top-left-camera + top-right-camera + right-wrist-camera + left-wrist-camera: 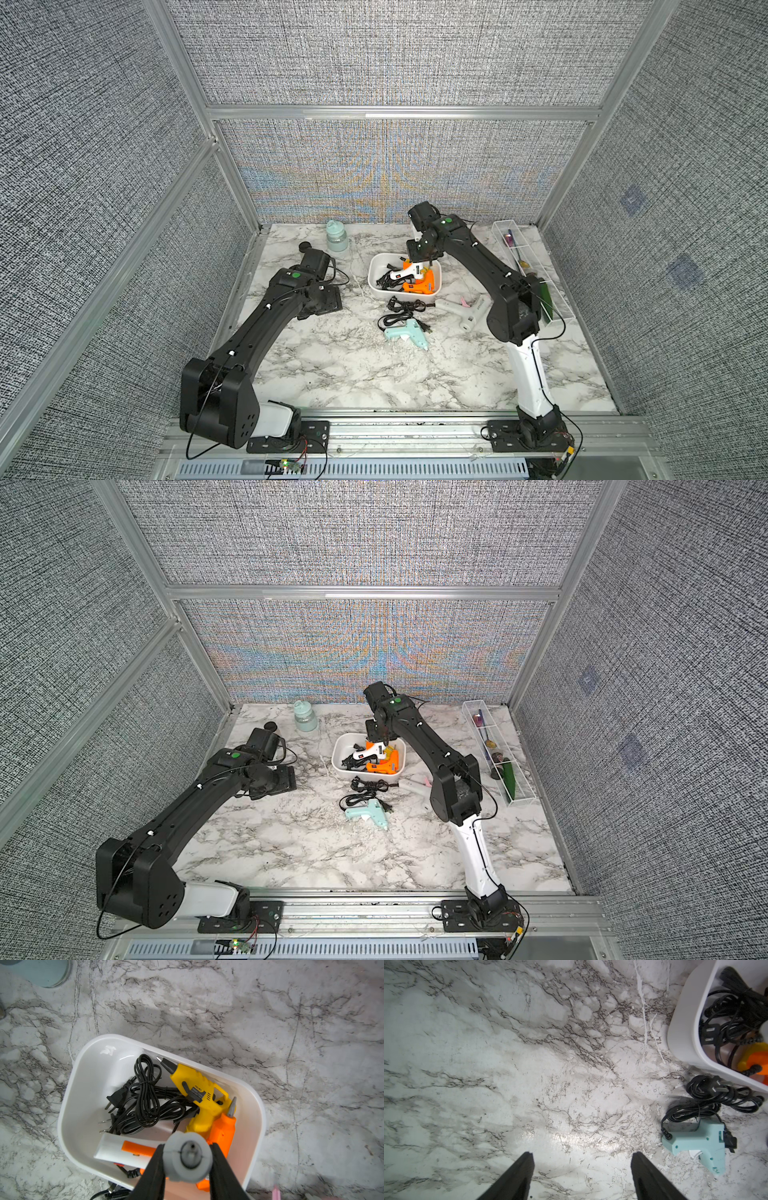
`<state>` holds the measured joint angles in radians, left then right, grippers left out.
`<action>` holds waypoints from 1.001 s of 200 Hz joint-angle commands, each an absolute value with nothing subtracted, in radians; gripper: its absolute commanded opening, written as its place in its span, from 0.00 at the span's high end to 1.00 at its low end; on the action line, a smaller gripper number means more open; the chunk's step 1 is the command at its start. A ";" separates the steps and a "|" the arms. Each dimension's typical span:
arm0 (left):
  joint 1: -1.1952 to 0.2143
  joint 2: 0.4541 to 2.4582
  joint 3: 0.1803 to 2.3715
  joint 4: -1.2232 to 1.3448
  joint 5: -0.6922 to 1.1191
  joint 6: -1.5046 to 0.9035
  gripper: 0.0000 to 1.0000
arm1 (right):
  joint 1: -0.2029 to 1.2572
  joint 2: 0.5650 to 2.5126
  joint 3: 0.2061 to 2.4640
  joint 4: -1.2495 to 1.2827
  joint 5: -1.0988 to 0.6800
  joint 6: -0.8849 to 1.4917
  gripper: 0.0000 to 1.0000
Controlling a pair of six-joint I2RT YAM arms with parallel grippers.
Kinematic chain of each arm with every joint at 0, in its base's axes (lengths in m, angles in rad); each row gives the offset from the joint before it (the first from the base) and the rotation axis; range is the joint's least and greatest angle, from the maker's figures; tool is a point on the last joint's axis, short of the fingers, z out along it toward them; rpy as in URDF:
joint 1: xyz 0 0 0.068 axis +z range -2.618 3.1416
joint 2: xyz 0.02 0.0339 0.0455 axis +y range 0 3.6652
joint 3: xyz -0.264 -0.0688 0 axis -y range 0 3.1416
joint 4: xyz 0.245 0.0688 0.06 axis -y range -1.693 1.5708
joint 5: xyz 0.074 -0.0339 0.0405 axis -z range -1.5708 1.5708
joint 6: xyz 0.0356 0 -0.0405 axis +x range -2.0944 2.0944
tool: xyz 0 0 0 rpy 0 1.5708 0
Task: Put the hot melt glue gun into the storage box
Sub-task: Place the hot melt adhesive gun in the storage box.
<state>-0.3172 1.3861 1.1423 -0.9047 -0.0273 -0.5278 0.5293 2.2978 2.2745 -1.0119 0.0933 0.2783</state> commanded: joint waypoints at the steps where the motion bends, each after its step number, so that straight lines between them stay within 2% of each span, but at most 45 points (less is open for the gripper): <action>1: -0.316 1.379 1.143 -0.923 -0.043 -0.528 0.21 | 0.532 2.331 2.294 -1.093 0.066 0.298 0.94; 24: -0.316 1.377 1.143 -0.923 -0.044 -0.529 0.21 | 0.536 2.331 2.254 -1.114 0.069 0.327 0.94; 89: -0.316 1.388 1.139 -0.913 -0.041 -0.530 0.21 | 0.526 2.178 2.043 -1.065 0.046 0.430 0.93; 153: -0.316 1.385 1.126 -0.905 -0.044 -0.531 0.21 | 0.496 2.181 2.146 -1.145 -0.019 0.464 0.92; 200: -0.316 1.383 1.118 -0.904 -0.049 -0.528 0.21 | 0.478 2.160 1.931 -1.097 -0.081 0.478 0.92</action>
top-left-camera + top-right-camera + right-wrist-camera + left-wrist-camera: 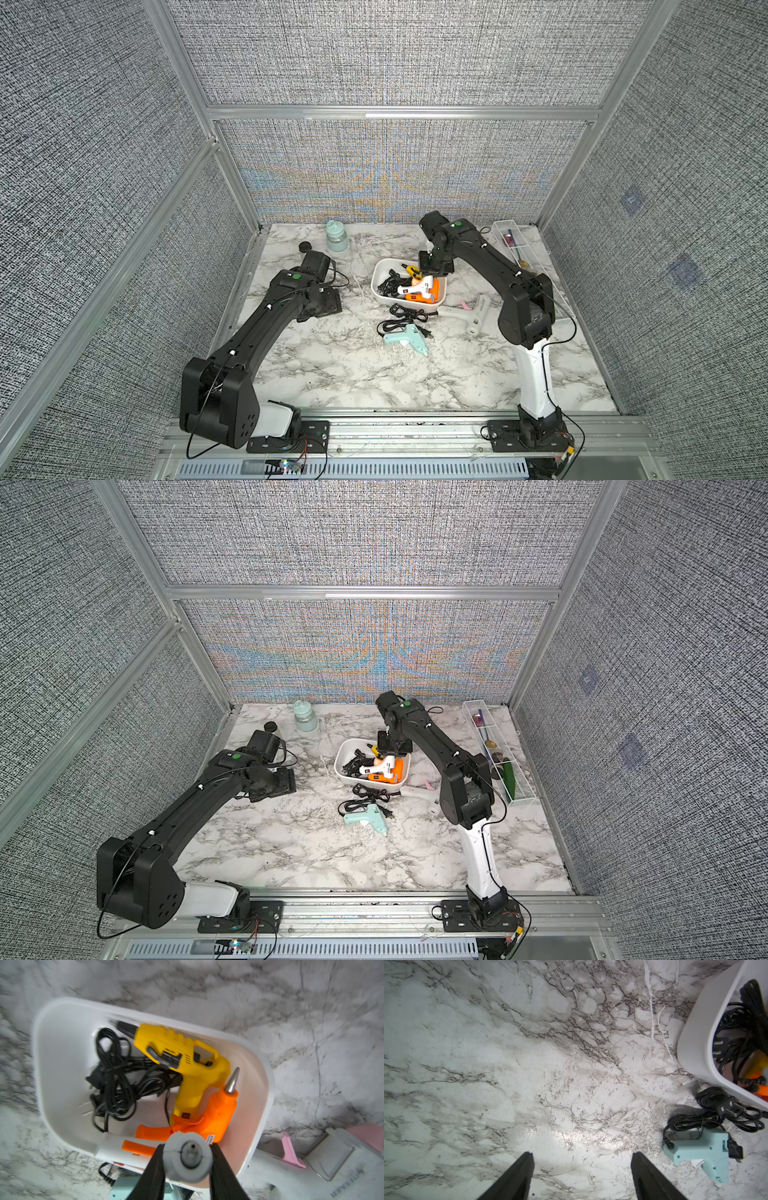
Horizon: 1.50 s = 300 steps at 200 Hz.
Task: Put the hot melt glue gun into the storage box
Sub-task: Place the hot melt adhesive gun in the storage box, then pick up the hot melt adhesive gun from the center of the board.
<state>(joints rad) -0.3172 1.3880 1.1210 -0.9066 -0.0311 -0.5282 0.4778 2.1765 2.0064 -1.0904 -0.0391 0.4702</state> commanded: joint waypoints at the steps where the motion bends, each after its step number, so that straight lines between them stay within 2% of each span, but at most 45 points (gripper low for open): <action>1: -0.316 1.383 1.117 -0.904 -0.050 -0.528 0.21 | 0.478 2.160 1.931 -1.097 -0.081 0.478 0.92; 34: -0.316 1.387 1.119 -0.902 -0.049 -0.527 0.21 | 0.475 2.160 1.867 -1.066 -0.094 0.492 0.91; 56: -0.316 1.390 1.123 -0.902 -0.048 -0.525 0.21 | 0.470 2.173 1.864 -1.065 -0.094 0.494 0.86; 74: -0.315 1.390 1.122 -0.902 -0.051 -0.525 0.21 | 0.466 2.180 1.870 -1.070 -0.088 0.493 0.74; 93: -0.316 1.393 1.119 -0.902 -0.048 -0.527 0.21 | 0.465 2.179 1.903 -1.088 -0.072 0.491 0.55; 117: -0.316 1.394 1.115 -0.899 -0.046 -0.528 0.21 | 0.466 2.163 2.014 -1.131 -0.019 0.488 0.45; 155: -0.316 1.408 1.132 -0.900 -0.036 -0.519 0.21 | 0.474 2.170 2.234 -1.234 0.018 0.472 0.40; 177: -0.338 1.414 1.145 -0.904 -0.008 -0.480 0.21 | 0.484 2.129 2.261 -1.237 0.021 0.474 0.40; 196: -0.432 1.434 1.161 -0.905 0.006 -0.428 0.21 | 0.488 2.026 2.136 -1.155 0.011 0.492 0.40; 252: -0.790 1.570 1.215 -0.874 0.072 -0.325 0.22 | 0.500 1.652 1.489 -0.806 -0.045 0.653 0.40; 279: -0.925 1.679 1.307 -0.882 0.028 -0.196 0.22 | 0.476 1.593 1.374 -0.784 -0.006 0.660 0.40; 300: -0.969 1.801 1.404 -0.935 -0.016 -0.103 0.22 | 0.437 1.568 1.344 -0.780 0.003 0.644 0.40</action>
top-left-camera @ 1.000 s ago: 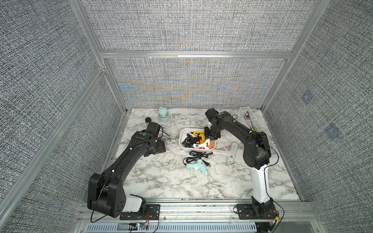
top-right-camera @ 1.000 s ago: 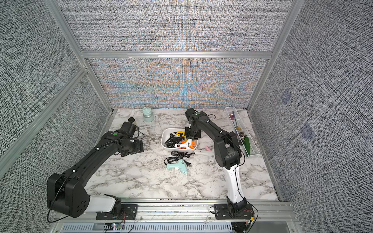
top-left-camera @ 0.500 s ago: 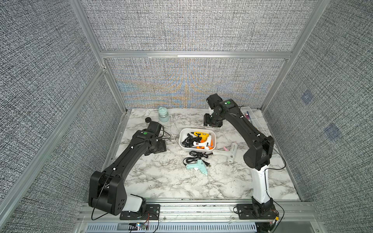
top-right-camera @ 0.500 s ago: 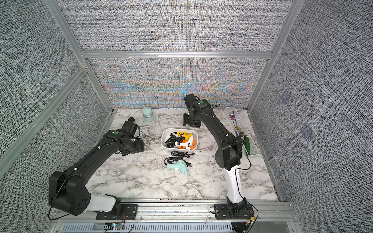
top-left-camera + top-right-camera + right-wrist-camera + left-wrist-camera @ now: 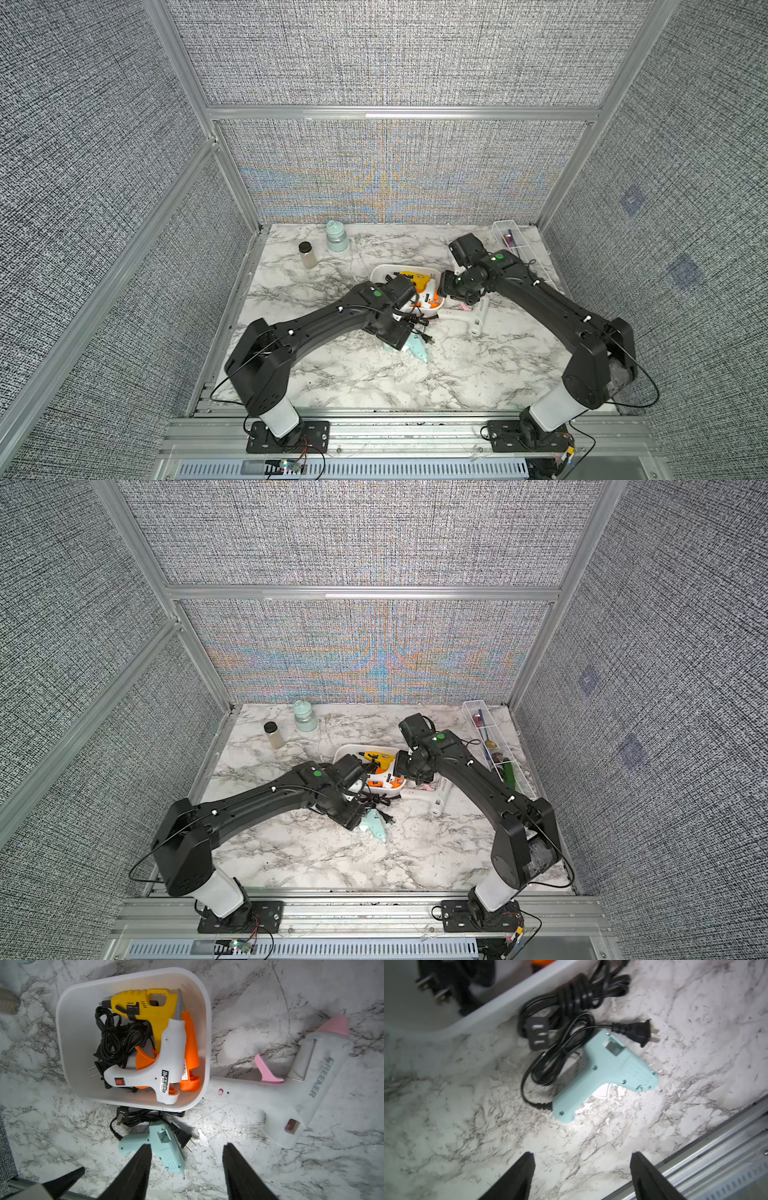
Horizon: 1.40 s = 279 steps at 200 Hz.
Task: Put the hot melt glue gun into the storage box
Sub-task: Pick up the hot melt adhesive gun from the center of the board.
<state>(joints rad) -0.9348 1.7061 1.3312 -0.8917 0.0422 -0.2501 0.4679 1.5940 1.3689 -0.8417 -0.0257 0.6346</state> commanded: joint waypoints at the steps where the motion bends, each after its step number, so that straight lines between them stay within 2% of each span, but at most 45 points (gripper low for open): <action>1: -0.971 1.806 1.409 -0.936 -0.018 -0.099 0.22 | 0.435 1.567 1.343 -0.780 0.004 0.643 0.40; 54: -0.986 1.958 1.472 -0.934 -0.094 0.036 0.23 | 0.335 1.499 1.302 -0.782 0.018 0.601 0.40; 79: -0.986 1.985 1.474 -0.921 -0.062 0.071 0.25 | 0.296 1.474 1.286 -0.788 0.018 0.584 0.40; 137: -0.981 2.082 1.473 -0.893 -0.034 0.107 0.30 | 0.270 1.455 1.257 -0.782 0.006 0.576 0.40; 183: -0.969 2.084 1.468 -0.904 -0.016 0.112 0.32 | 0.264 1.460 1.253 -0.777 0.005 0.572 0.40; 212: -0.968 2.024 1.438 -0.952 -0.009 0.097 0.24 | 0.261 1.463 1.251 -0.775 0.002 0.574 0.40; 239: -0.968 1.968 1.415 -0.982 -0.035 0.104 0.22 | 0.262 1.471 1.250 -0.770 0.000 0.574 0.40; 262: -0.962 1.982 1.421 -0.976 -0.038 0.120 0.26 | 0.262 1.480 1.253 -0.764 -0.004 0.575 0.40; 279: -0.952 2.021 1.431 -0.973 -0.030 0.128 0.33 | 0.262 1.482 1.256 -0.764 -0.005 0.575 0.40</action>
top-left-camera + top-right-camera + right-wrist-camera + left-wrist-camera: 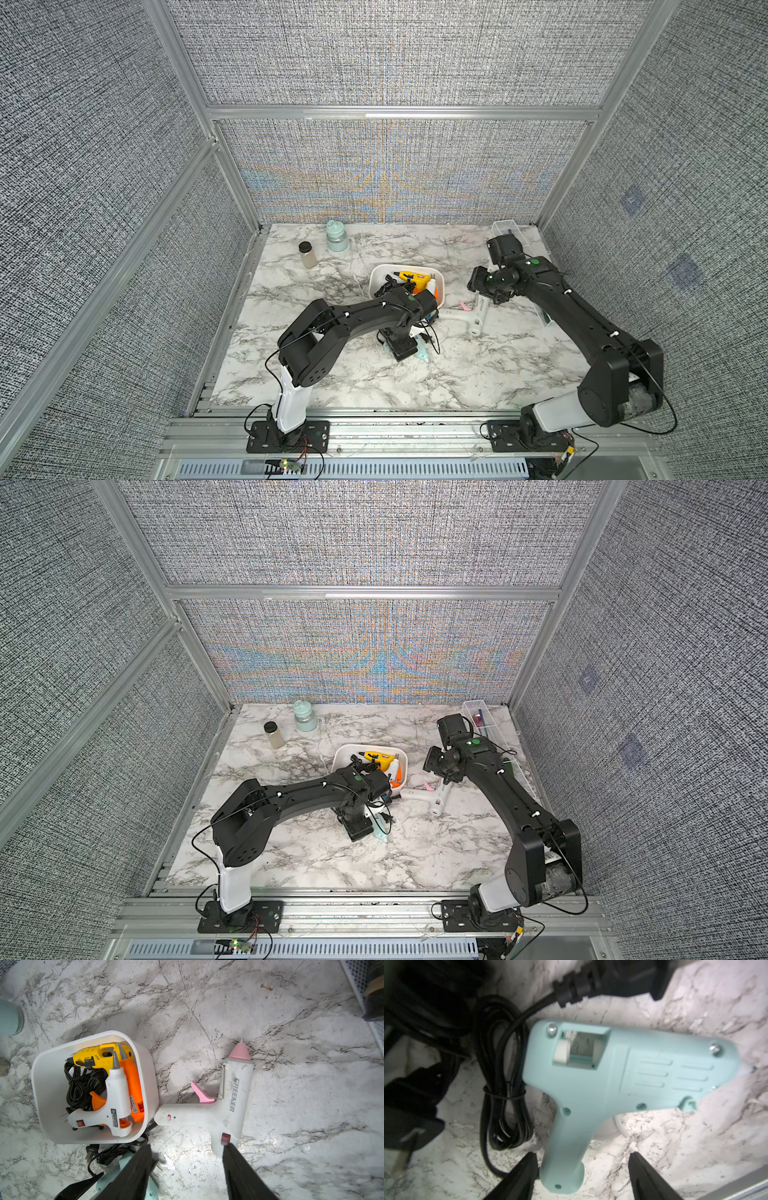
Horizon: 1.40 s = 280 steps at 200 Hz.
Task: Put the hot melt glue gun into the storage box
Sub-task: Pick up the hot melt adhesive gun from the center of the board, then place the hot melt adhesive gun in the storage box.
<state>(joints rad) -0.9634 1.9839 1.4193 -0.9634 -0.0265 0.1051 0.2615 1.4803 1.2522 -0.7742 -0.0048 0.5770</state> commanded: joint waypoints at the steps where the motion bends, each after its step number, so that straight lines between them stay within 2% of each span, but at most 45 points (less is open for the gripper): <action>1: -0.952 2.021 1.432 -0.973 -0.029 0.129 0.34 | 0.261 1.482 1.256 -0.764 -0.005 0.575 0.40; 49: -0.922 2.065 1.408 -0.937 -0.019 0.140 0.52 | 0.258 1.471 1.247 -0.767 -0.003 0.573 0.40; 88: -0.922 1.996 1.408 -0.965 -0.006 0.118 0.81 | 0.256 1.472 1.247 -0.767 -0.003 0.569 0.40; 110: -0.922 1.850 1.414 -1.008 0.001 0.083 1.00 | 0.254 1.471 1.250 -0.765 -0.004 0.569 0.40; 164: -0.913 1.621 1.574 -1.101 -0.071 -0.025 1.00 | 0.255 1.494 1.253 -0.740 -0.031 0.570 0.40; 230: -0.781 1.728 1.942 -1.101 -0.055 -0.029 1.00 | 0.253 1.467 1.227 -0.724 -0.041 0.580 0.40; 280: -0.722 1.788 2.006 -1.017 -0.043 -0.040 1.00 | 0.254 1.447 1.191 -0.710 -0.044 0.588 0.40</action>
